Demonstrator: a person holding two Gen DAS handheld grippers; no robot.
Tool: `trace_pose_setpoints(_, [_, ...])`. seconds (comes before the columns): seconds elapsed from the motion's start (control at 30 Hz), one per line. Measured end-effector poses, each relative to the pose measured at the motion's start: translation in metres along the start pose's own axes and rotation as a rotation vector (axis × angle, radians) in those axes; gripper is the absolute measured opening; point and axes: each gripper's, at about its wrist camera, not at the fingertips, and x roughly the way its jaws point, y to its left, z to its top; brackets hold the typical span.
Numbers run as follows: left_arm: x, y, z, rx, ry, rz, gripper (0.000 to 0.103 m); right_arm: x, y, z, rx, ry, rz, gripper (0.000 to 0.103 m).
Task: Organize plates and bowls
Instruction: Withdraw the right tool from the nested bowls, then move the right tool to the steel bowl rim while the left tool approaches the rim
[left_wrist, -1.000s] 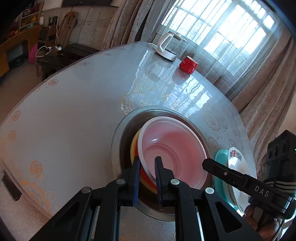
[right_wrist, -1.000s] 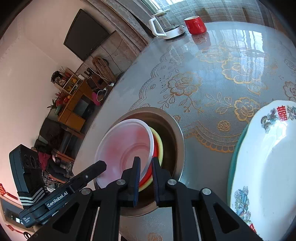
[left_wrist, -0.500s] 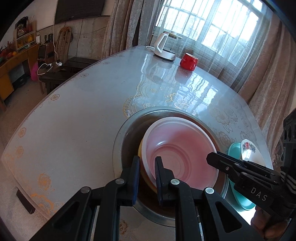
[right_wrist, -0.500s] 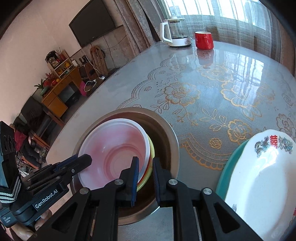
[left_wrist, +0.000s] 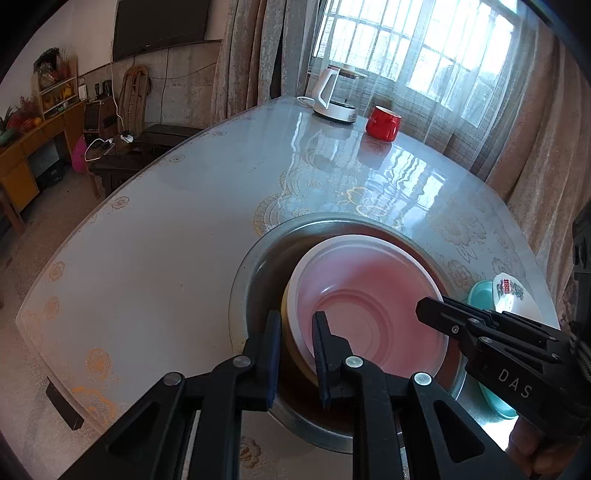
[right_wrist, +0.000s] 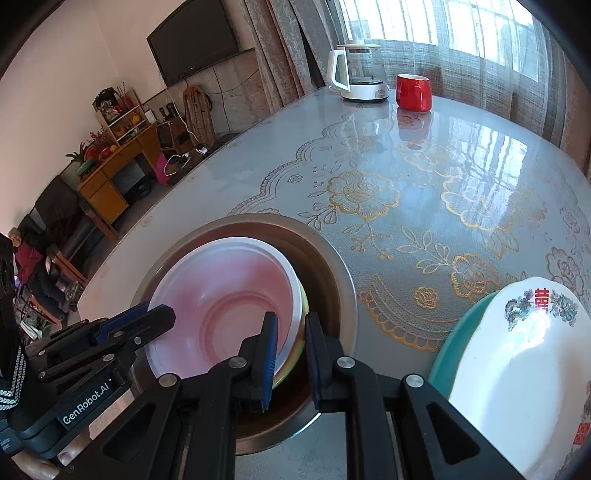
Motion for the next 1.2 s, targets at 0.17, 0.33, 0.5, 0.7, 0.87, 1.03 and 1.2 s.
trace_pose_setpoints(0.17, [0.001, -0.003, -0.001, 0.020, -0.017, 0.046, 0.019, -0.006, -0.002, -0.002, 0.020, -0.008, 0.029, 0.020])
trace_pose_setpoints(0.33, [0.002, -0.003, 0.000, 0.019, -0.028, 0.051, 0.019, -0.008, -0.002, -0.005, 0.015, -0.025, 0.011, 0.020])
trace_pose_setpoints(0.5, [0.003, -0.006, 0.000, 0.027, -0.050, 0.076, 0.022, -0.006, 0.004, -0.006, -0.003, -0.041, -0.018, 0.018])
trace_pose_setpoints(0.7, [0.002, -0.009, -0.004, 0.044, -0.063, 0.093, 0.024, -0.008, 0.006, -0.008, -0.013, -0.054, -0.027, 0.018])
trace_pose_setpoints(0.87, [0.000, -0.010, -0.005, 0.052, -0.067, 0.092, 0.027, -0.011, 0.006, -0.010, -0.001, -0.057, -0.017, 0.022])
trace_pose_setpoints(1.03, [-0.004, -0.011, -0.007, 0.051, -0.073, 0.087, 0.027, -0.014, 0.006, -0.014, 0.010, -0.064, -0.003, 0.023])
trace_pose_setpoints(1.2, [-0.010, -0.010, -0.007, 0.046, -0.091, 0.089, 0.027, -0.022, 0.002, -0.016, 0.022, -0.085, 0.006, 0.025])
